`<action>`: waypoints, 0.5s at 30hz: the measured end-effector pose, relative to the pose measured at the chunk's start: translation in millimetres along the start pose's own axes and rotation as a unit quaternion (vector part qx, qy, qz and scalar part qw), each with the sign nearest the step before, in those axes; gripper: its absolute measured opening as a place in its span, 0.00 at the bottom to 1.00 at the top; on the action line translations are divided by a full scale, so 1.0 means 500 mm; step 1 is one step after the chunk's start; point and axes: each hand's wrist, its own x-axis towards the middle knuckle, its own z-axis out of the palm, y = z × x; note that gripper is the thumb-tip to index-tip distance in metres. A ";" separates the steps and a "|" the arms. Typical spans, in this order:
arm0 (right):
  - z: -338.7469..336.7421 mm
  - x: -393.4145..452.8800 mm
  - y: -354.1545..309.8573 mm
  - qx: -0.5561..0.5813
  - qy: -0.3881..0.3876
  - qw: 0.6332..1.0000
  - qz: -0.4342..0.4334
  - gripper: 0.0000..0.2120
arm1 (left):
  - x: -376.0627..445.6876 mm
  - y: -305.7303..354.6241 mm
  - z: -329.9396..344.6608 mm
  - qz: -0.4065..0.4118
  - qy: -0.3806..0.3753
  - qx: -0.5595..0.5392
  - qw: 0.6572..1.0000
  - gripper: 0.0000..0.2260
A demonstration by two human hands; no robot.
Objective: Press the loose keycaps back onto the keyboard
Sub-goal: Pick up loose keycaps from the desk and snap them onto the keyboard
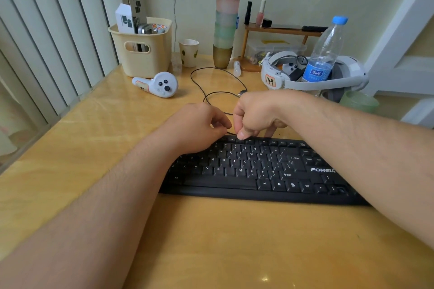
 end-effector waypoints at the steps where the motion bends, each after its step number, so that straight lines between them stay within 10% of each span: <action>1: -0.004 0.001 0.005 0.022 -0.005 1.000 0.001 0.03 | 0.000 0.000 0.000 0.002 0.000 0.000 1.000 0.09; 15: -0.001 -0.020 0.063 0.138 0.089 0.985 -0.048 0.05 | -0.001 0.023 0.012 -0.001 -0.005 0.001 1.000 0.08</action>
